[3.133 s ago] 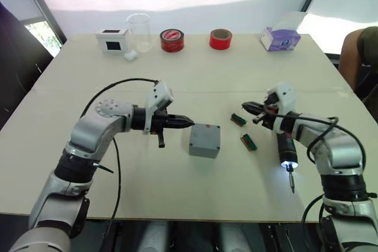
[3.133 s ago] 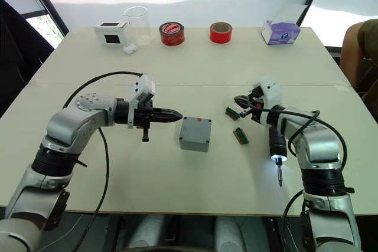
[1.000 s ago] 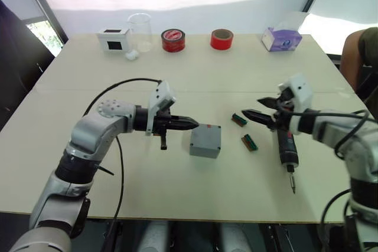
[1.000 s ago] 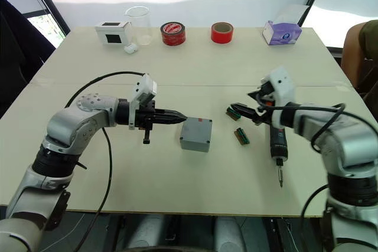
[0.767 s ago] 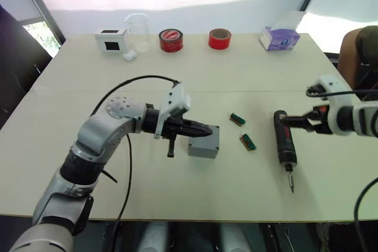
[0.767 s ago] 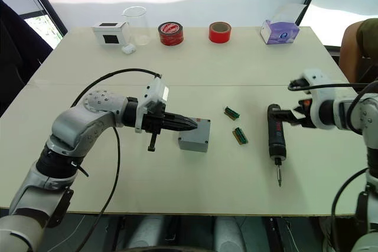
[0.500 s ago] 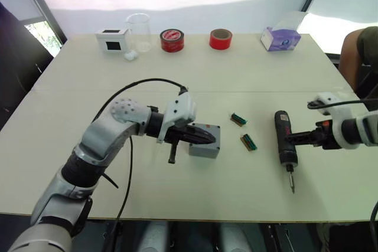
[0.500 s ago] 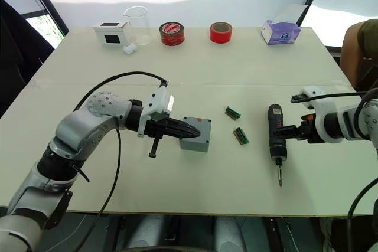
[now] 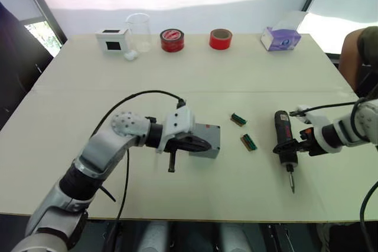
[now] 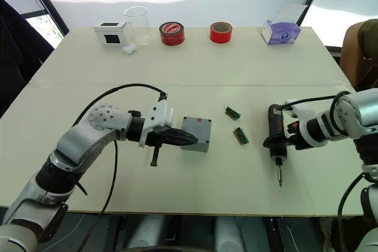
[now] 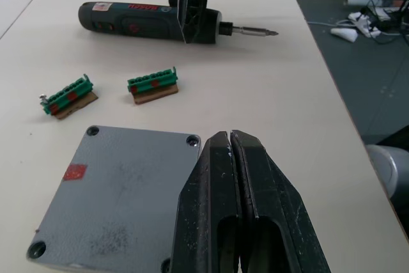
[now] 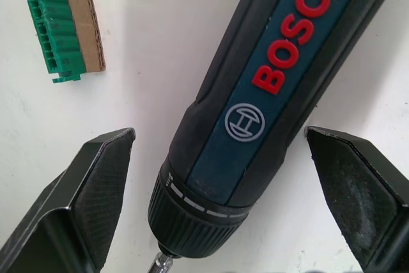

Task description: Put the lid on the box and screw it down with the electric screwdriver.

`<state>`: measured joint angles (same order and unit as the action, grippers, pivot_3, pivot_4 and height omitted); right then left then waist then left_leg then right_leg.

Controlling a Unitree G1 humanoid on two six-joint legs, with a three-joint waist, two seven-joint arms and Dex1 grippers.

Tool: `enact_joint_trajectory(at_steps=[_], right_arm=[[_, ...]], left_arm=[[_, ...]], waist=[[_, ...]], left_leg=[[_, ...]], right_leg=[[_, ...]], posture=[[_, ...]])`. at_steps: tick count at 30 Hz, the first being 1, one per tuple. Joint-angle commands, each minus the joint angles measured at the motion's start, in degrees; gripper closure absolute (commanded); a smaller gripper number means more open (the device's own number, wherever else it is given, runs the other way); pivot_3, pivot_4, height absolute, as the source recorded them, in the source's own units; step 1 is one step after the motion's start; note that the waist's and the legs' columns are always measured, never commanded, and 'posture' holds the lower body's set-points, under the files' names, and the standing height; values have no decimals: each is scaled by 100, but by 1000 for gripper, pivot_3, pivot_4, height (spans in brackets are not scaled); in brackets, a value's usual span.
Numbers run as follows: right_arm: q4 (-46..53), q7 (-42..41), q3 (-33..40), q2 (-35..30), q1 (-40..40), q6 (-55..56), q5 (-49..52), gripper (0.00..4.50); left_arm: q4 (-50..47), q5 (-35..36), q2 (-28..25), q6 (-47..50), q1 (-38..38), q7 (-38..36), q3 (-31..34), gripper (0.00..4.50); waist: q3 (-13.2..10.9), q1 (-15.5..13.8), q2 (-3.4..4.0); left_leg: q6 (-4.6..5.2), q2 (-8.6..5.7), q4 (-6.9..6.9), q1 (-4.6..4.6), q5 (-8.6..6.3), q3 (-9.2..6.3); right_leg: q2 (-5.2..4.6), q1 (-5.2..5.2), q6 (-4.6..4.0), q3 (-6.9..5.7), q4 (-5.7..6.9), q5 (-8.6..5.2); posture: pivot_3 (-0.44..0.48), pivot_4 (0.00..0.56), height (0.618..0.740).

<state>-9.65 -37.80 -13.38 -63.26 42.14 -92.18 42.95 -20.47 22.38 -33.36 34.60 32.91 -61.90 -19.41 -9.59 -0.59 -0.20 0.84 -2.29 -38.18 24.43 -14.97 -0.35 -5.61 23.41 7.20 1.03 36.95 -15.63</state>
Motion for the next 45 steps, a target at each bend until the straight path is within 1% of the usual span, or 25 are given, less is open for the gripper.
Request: enact_joint_trajectory(at_steps=[1,2,3,5,6,8,11,14,15,18,20,21,22,25,26,27,28,29,31,32,34,36,39,43,45], right_arm=[[-157,-169,-251,132,103,-32,-125,549],[-147,-174,-345,161,94,-31,-217,705],[-104,-180,-430,159,70,-8,-313,1136],[-1,-175,-557,123,5,109,-504,1751],[21,-110,-580,132,-35,177,-634,2159],[77,-114,-568,143,-108,202,-728,2628],[300,-242,-517,62,-222,297,-801,2648],[179,-249,-223,64,-113,419,-956,2648],[-12,-244,-44,94,87,552,-1032,2648],[-298,-253,355,128,487,1283,-1251,2648],[-350,-242,920,334,607,1850,-1176,2648],[-364,-161,1269,492,625,2011,-1099,2648],[-215,-46,1811,738,567,2218,-916,2648],[624,517,3545,1846,338,2755,-165,2648],[882,817,3981,2245,329,2737,83,2648],[1240,1116,4313,2699,281,2741,403,2648],[1648,1336,4480,3095,184,2823,631,2648],[1940,1496,4572,3353,109,2872,777,2648],[2420,1686,4537,3677,-65,2999,925,2648],[2693,1729,4407,3865,-189,3104,969,2648],[3399,1778,3781,4360,-587,3639,717,2648],[3709,1821,3327,4576,-836,3978,446,2648],[3749,1708,3018,4564,-1082,4413,152,2648],[3718,1435,2553,4411,-1425,4871,-221,2648],[3681,1368,2414,4373,-1512,5031,-325,2648]], left_arm=[[-262,21,-10,-34,-52,109,130,4500],[-283,41,-12,-9,-70,135,151,4500],[-313,61,-15,20,-82,161,166,4500],[-361,113,-22,76,-96,204,209,4500],[-364,137,-21,100,-101,226,236,4500],[-357,158,-30,131,-117,257,260,4500],[-247,104,-58,86,-99,265,242,4500],[-45,130,-44,72,-28,243,310,4500],[91,138,-33,55,16,237,361,4500],[486,67,-40,-44,132,195,429,4500],[694,38,-51,-101,181,125,434,4500],[745,80,-46,-85,185,87,448,4500],[782,84,-64,-90,180,17,405,4500],[880,38,-93,-118,176,-132,309,4500],[934,13,-84,-138,197,-154,303,4500],[1007,-10,-55,-149,242,-168,293,4500],[1081,-37,-23,-160,295,-178,281,4500],[1131,-57,0,-167,330,-188,274,4500],[1212,-92,38,-179,388,-212,262,4500],[1265,-117,48,-190,422,-248,238,4500],[1444,-265,44,-284,515,-344,103,4500],[1614,-397,64,-381,588,-375,38,4500],[1802,-506,162,-509,664,-360,21,4500],[1827,-783,321,-429,749,-293,-257,4500],[1826,-817,372,-415,761,-298,-280,4500]], waist=[[1,6,-1],[1,6,-1],[1,6,-2],[3,5,-5],[3,5,-5],[11,6,-19],[25,-8,-42],[26,-9,-43],[26,-5,-44],[16,6,-27],[6,7,-6],[4,22,-4],[4,37,-4],[2,71,-4],[2,79,-4],[2,89,-4],[2,91,-3],[2,76,-3],[2,27,-4],[2,6,-4],[2,-5,-3],[2,21,0],[2,53,0],[2,12,0],[2,19,0]], left_leg=[[0,0,0,0,0,0],[0,0,0,-1,0,0],[0,1,0,-1,0,-1],[0,3,1,-2,0,-2],[0,3,0,-2,0,-2],[0,3,0,-3,0,-3],[0,2,-1,-8,0,-7],[0,1,-4,-8,0,-9],[0,1,-4,-8,0,-9],[0,0,-4,-6,0,-5],[0,-4,-3,-1,0,3],[-1,-4,1,1,0,4],[-1,0,6,1,1,4],[-4,9,18,4,2,3],[-5,9,20,5,3,3],[-7,8,21,5,4,0],[-9,8,20,6,5,-2],[-10,5,16,6,6,-2],[-9,1,10,6,5,-8],[-9,-3,9,5,5,-8],[-8,-6,5,5,5,-9],[-8,-6,6,3,4,-8],[-9,-5,9,4,5,-3],[-8,-6,5,4,5,-4],[-7,-6,5,3,5,-4]], right_leg=[[0,0,0,0,0,0],[0,-1,0,0,0,0],[1,0,0,0,0,0],[3,0,0,-1,1,0],[3,-1,0,-2,0,0],[3,-3,0,-2,0,0],[3,-13,0,-7,-2,0],[1,-18,0,-9,-3,0],[1,-17,0,-8,-3,0],[0,-10,1,-6,-1,1],[-2,3,2,0,5,1],[-1,8,2,0,5,1],[4,10,1,0,3,0],[14,16,0,2,1,0],[14,18,0,3,3,0],[14,17,0,3,4,0],[13,16,0,3,6,0],[10,15,0,3,11,0],[6,9,0,-2,12,0],[4,8,1,-1,12,0],[2,8,1,-1,13,0],[5,8,1,0,14,0],[9,15,1,4,19,0],[9,11,1,1,17,0],[9,10,1,1,17,0]], posture=[[0,150,740],[0,150,740],[0,150,740],[0,150,740],[0,150,740],[0,150,740],[0,150,740],[0,150,740],[0,150,740],[0,150,740],[0,150,740],[0,150,740],[0,150,740],[0,150,740],[0,150,740],[0,150,740],[0,150,740],[0,150,740],[0,150,740],[0,150,740],[0,150,740],[0,150,740],[0,150,740],[0,150,740],[0,150,740]])
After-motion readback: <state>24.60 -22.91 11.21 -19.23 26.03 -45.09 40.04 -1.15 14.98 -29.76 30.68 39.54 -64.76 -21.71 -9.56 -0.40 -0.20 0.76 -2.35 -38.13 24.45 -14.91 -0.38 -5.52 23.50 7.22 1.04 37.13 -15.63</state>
